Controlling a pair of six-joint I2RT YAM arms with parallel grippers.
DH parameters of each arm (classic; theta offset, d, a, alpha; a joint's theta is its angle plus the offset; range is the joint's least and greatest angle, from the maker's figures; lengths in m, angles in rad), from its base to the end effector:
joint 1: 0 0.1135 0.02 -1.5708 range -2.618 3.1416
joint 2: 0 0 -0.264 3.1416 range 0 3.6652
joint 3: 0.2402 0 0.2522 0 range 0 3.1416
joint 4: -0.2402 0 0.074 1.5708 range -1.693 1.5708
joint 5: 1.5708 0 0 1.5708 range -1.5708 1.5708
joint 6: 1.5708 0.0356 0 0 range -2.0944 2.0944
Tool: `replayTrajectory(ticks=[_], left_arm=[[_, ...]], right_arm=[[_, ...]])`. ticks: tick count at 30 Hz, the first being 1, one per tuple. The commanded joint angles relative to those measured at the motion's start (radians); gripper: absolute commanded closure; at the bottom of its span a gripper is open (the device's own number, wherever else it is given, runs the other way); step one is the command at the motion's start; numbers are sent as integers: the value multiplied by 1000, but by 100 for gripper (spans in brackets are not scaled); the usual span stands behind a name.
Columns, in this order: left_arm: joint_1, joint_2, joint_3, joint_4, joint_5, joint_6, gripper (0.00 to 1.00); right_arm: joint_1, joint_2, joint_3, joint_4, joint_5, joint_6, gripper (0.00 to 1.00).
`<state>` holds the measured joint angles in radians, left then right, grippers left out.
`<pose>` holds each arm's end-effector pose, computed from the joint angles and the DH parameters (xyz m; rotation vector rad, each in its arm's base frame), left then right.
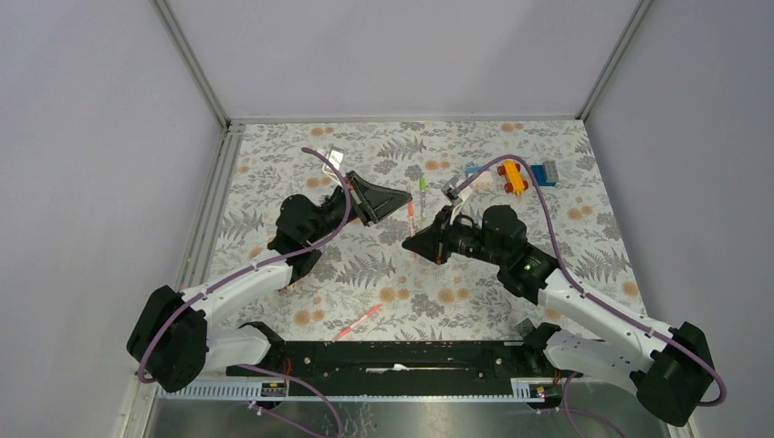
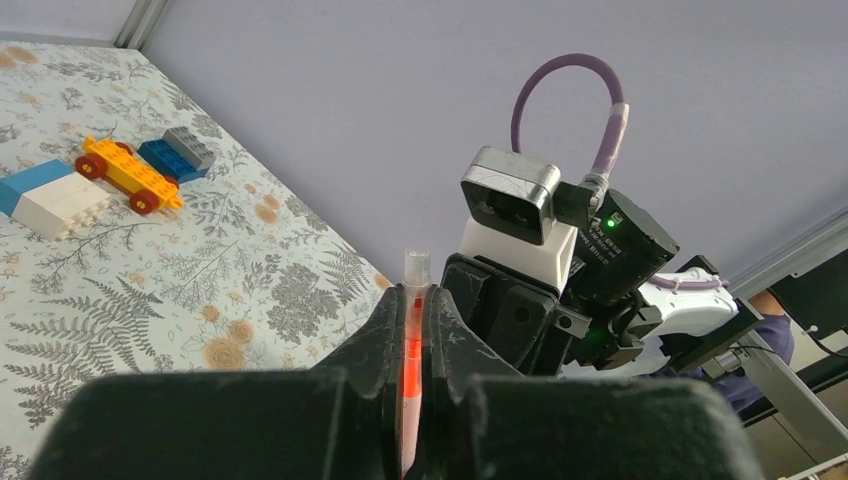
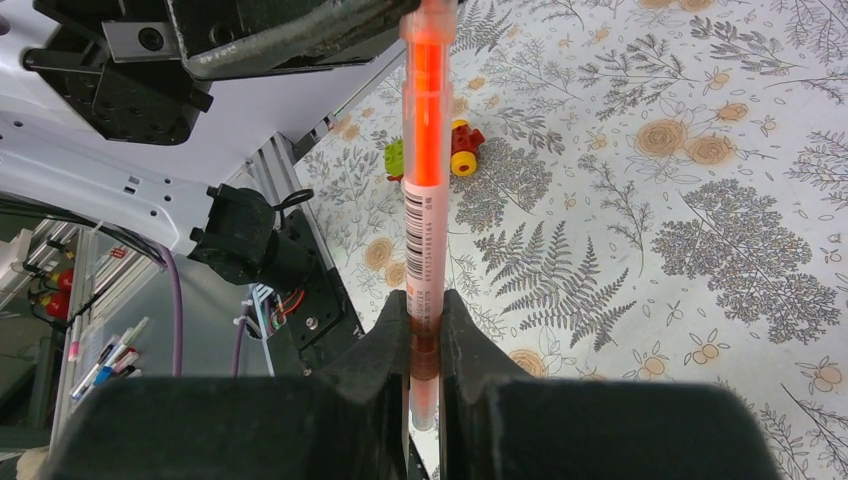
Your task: Insert the pens into the pen caps
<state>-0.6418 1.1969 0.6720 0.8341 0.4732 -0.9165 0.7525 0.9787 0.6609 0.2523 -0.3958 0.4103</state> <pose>0.2036 -0.1724 0.3206 0.2682 1.4609 -1.5990 0.1590 0.1677 0.3060 -0.6200 1.6637 1.1899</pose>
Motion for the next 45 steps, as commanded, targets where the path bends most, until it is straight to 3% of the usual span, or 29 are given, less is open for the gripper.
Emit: replayTrajectory(ticks=[1, 18, 26, 31, 33, 37, 45], left_arm=[[-10, -27, -12, 43, 22, 15, 100], [-22, -26, 0, -81, -2, 57, 94], [-23, -47, 39, -126, -15, 77, 63], [-24, -43, 98, -160, -5, 109, 50], [-24, -33, 110, -159, 6, 111, 49], [-28, -23, 111, -163, 13, 114, 60], [-33, -14, 73, -193, 3, 139, 63]], right_arm=[[7, 7, 82, 36, 58, -31, 100], [6, 71, 177, -12, 196, -75, 100], [6, 66, 143, 2, 178, -96, 100], [6, 53, 115, 2, 155, -99, 100], [6, 50, 108, 2, 150, -100, 100], [6, 40, 103, 3, 149, -101, 100], [6, 47, 112, 5, 124, -102, 100]])
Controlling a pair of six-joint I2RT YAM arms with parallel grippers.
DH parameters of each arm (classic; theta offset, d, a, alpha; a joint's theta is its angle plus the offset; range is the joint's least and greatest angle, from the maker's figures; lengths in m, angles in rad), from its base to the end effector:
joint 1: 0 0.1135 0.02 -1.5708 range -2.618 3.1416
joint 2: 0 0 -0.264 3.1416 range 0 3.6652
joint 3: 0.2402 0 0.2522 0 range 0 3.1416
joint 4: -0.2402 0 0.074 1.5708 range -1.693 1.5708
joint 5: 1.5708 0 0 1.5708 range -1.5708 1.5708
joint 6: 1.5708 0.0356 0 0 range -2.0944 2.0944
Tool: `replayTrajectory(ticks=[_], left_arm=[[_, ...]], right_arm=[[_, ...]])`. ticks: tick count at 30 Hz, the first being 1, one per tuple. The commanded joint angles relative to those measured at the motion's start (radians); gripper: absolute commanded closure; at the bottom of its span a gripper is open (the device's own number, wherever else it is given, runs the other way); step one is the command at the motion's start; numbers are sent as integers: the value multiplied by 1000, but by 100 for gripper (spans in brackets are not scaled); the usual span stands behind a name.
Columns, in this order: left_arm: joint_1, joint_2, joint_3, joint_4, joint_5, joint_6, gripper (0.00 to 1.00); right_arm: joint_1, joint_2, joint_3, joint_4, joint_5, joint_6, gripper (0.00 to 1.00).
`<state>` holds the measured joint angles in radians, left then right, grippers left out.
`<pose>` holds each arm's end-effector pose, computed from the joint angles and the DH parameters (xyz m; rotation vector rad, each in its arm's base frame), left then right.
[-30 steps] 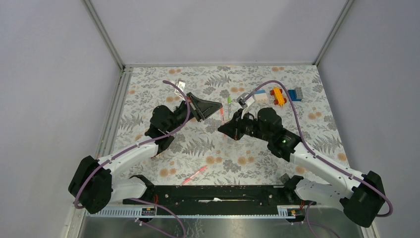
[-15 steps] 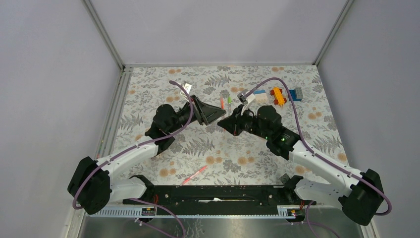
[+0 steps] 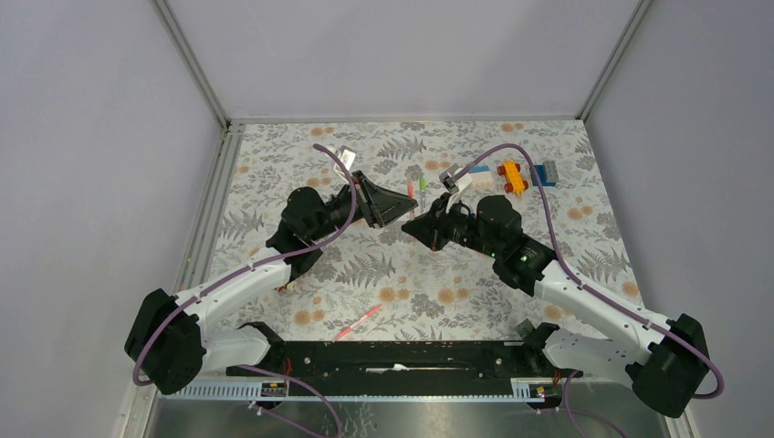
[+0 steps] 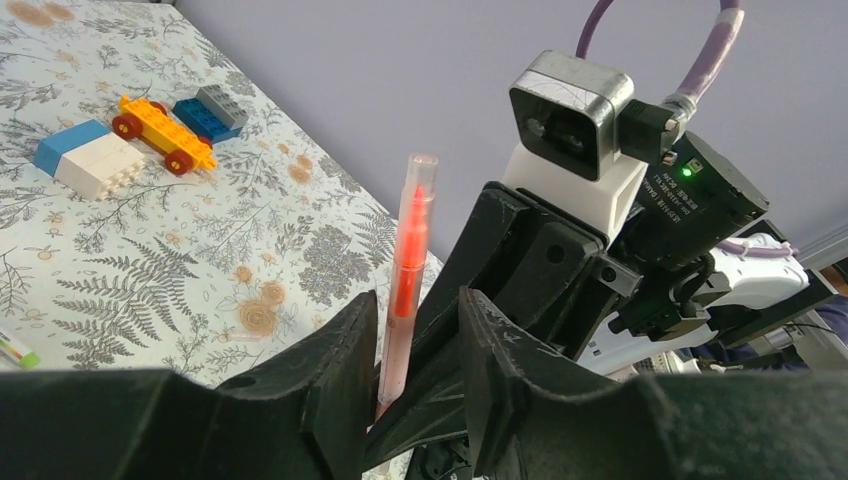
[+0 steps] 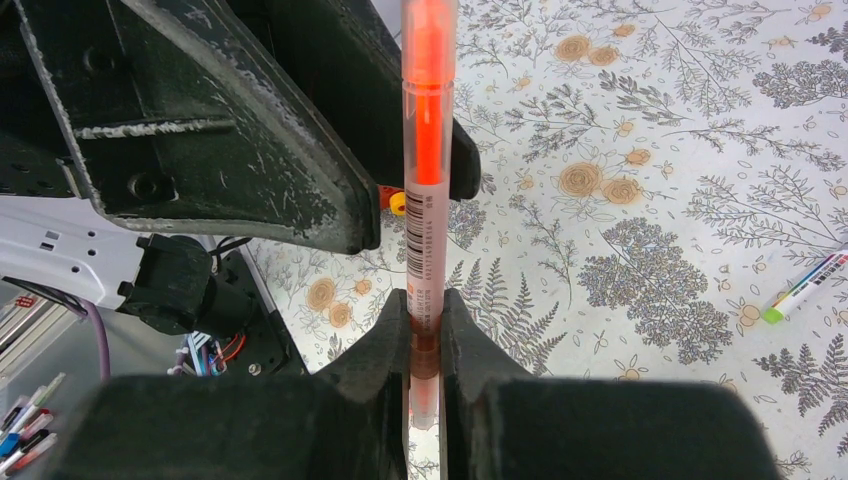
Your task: Insert the pens into the pen caps
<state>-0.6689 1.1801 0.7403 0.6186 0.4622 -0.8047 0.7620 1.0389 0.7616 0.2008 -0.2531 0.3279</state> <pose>0.2026 -0.1804 0.3264 0.3283 1.5658 -1.5069 0.1720 0.1765 0.3234 -0.5744 1.6536 1.0239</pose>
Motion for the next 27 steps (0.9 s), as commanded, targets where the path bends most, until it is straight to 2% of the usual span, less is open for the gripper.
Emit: replayTrajectory(ticks=[1, 3, 6, 11, 13, 16, 17, 19, 20, 22, 27], left_arm=[[-7, 5, 3, 22, 12, 27, 64], [-9, 9, 9, 25, 9, 27, 68], [-10, 19, 24, 14, 12, 33, 81], [-11, 31, 35, 3, 12, 39, 91], [-13, 30, 33, 2, 11, 41, 100], [-19, 19, 29, -9, -4, 50, 100], [-21, 13, 24, -8, -12, 53, 100], [-21, -3, 12, -2, -26, 55, 100], [-21, -9, 9, -1, -28, 56, 100], [-21, -23, 7, -2, -30, 56, 100], [-21, -40, 5, -8, -25, 55, 100]], right_arm=[[-4, -11, 11, 58, -21, -20, 100], [-3, -8, 10, 60, -26, -18, 100], [-3, -3, 12, 61, -36, -17, 100], [-4, -6, 12, 54, -58, -24, 100], [-3, -11, 9, 52, -73, -29, 100], [-3, -16, 6, 52, -105, -34, 100], [-3, -19, 7, 52, -112, -34, 86], [-3, -29, 2, 58, -114, -35, 52], [-4, -36, -2, 63, -113, -35, 40], [-4, -51, -9, 81, -111, -32, 32], [-3, -71, -37, 161, -130, -6, 33]])
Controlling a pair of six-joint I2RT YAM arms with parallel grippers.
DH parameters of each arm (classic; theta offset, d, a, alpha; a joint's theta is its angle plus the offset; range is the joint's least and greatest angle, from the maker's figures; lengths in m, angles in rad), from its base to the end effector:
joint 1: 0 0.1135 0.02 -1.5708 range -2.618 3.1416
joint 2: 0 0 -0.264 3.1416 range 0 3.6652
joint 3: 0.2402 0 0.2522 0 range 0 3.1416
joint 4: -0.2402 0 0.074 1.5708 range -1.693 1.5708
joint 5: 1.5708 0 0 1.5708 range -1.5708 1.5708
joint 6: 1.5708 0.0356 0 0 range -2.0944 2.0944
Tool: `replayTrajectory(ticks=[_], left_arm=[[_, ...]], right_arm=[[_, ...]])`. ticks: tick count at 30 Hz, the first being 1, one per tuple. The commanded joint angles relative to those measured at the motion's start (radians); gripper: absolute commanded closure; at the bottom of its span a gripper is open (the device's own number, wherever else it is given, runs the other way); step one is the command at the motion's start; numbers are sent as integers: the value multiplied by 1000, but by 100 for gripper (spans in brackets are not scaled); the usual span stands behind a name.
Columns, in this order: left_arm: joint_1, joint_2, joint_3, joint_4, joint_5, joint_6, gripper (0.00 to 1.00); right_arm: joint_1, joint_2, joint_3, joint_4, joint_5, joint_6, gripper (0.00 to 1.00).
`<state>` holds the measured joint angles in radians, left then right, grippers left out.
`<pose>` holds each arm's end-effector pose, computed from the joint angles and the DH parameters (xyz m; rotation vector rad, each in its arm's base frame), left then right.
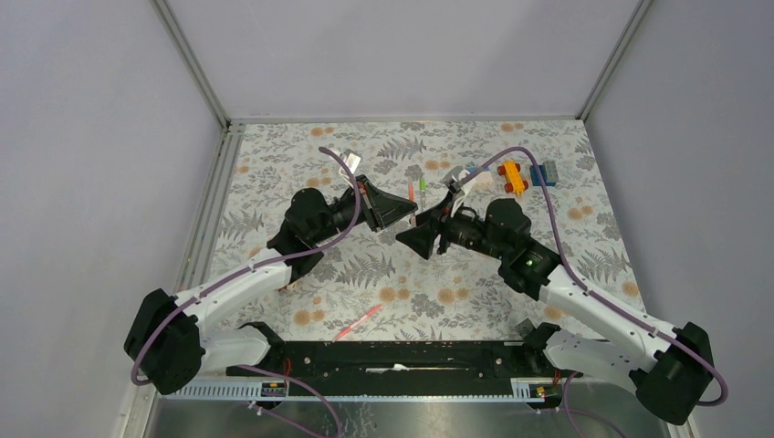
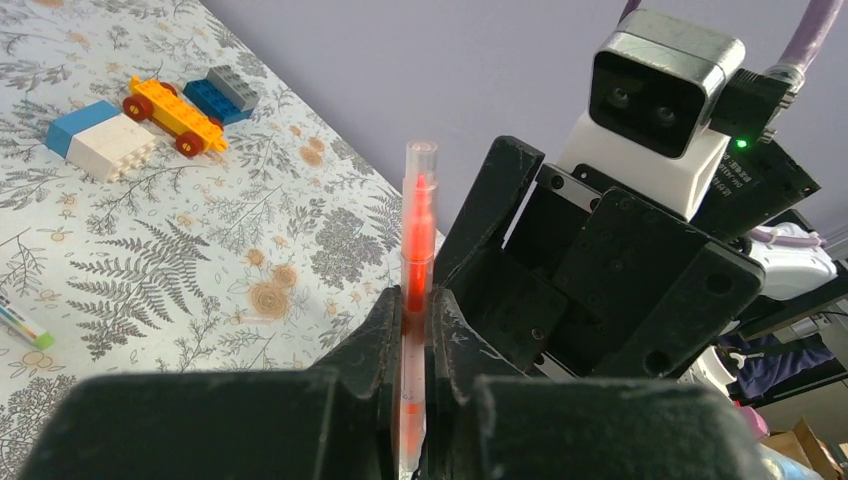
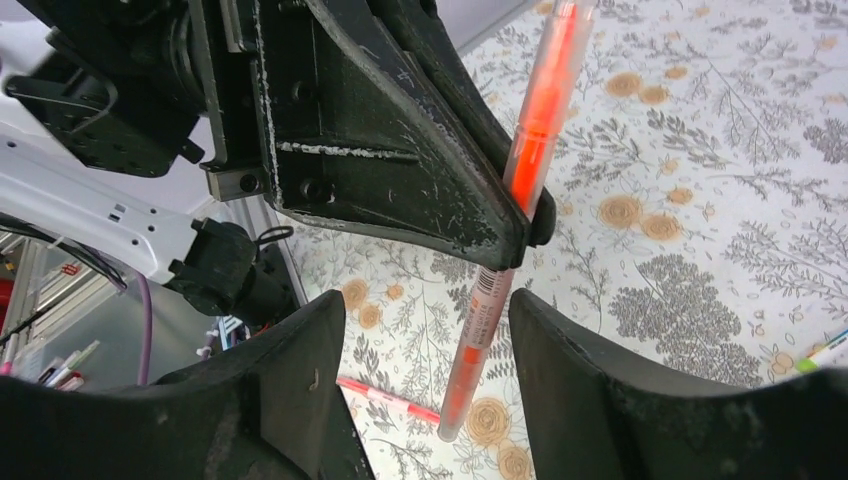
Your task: Insert the pens into the pen caps
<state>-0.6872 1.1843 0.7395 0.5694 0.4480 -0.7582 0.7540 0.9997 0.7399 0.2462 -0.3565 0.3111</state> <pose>0.2010 -0.1849 0.3200 0.3548 1.6081 -1.4674 0.1641 0.1712 0.3292 -0.6570 1.5655 1.0967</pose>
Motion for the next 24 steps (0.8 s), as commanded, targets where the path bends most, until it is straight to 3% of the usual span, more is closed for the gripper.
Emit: replayTrajectory(ticks=[1, 8, 15, 24], left_arm=[[-2, -49, 5, 41, -13, 7, 100], [-3, -71, -4, 47, -15, 0, 100], [-3, -78, -22, 67, -12, -8, 100], [-3, -89, -47, 90, -8, -22, 100]], right_arm=[[5, -36, -22, 127, -17, 21, 33], [4, -40, -35, 156, 39, 38, 53], [5, -16, -24, 169, 63, 55, 67], [5, 6, -25, 173, 80, 73, 100]])
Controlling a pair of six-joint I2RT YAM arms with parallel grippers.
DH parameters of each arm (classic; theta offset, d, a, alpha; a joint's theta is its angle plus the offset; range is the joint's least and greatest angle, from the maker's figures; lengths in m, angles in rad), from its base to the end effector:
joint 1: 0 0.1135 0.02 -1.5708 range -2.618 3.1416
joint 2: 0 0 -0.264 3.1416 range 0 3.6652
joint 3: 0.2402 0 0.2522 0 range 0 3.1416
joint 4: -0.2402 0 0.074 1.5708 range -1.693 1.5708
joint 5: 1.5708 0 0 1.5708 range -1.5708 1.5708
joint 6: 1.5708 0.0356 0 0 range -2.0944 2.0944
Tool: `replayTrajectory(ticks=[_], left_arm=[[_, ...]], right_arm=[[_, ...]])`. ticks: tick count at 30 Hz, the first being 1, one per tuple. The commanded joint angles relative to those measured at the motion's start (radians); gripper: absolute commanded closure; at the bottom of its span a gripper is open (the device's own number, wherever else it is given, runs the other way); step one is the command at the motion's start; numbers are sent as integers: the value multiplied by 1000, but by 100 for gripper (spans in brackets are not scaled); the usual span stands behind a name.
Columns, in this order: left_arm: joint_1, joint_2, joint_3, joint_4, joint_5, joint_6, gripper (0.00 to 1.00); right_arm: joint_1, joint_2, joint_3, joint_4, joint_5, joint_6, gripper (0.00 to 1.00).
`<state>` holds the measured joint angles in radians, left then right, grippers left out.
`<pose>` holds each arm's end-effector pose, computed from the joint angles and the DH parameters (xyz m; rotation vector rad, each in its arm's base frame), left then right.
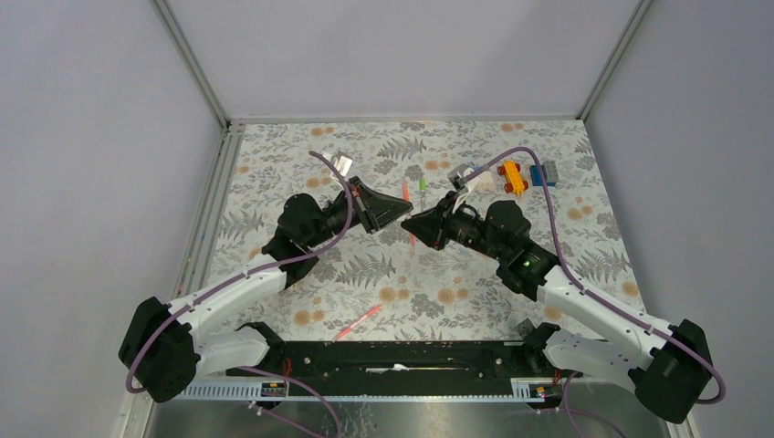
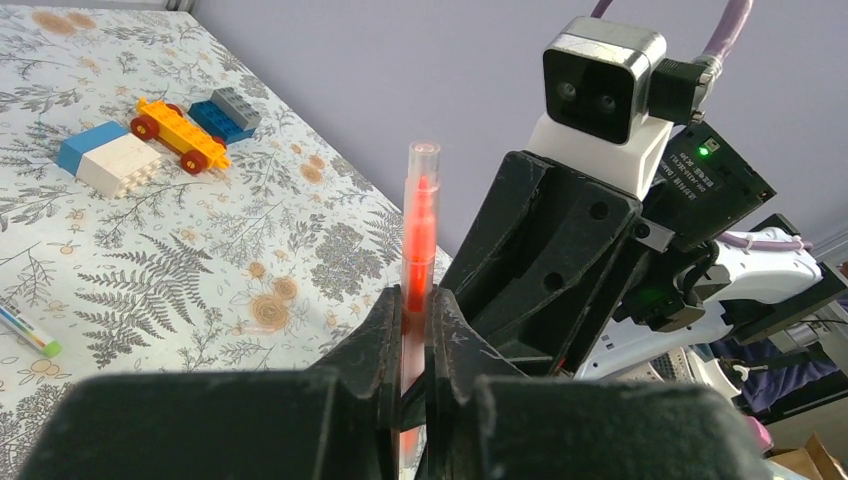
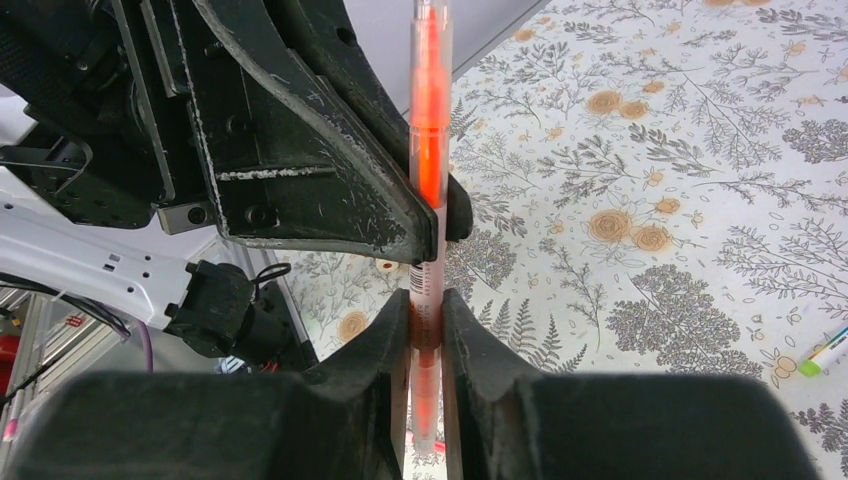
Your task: Insert the pens into the pen caps
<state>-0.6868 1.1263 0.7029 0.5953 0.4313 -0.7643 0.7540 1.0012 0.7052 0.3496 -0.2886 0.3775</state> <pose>0.1910 -0.1759 0.3241 0.3416 1.5570 -1.4694 0.1661 0.1699 0.3275 -0.5435 1.5345 1.1075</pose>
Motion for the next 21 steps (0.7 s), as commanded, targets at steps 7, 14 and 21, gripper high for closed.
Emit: replayTrajectory(ticks=[7, 14, 21], left_arm=[[-3, -102, -13, -27, -3, 36, 37], [-2, -251, 1, -163, -57, 102, 16], [-1, -240, 83, -237, -51, 115, 18]], right_arm=[[5, -1, 1, 54, -10, -17, 100], [4, -59, -11, 35, -107, 6, 100], [4, -67, -15, 58, -266, 39, 100]])
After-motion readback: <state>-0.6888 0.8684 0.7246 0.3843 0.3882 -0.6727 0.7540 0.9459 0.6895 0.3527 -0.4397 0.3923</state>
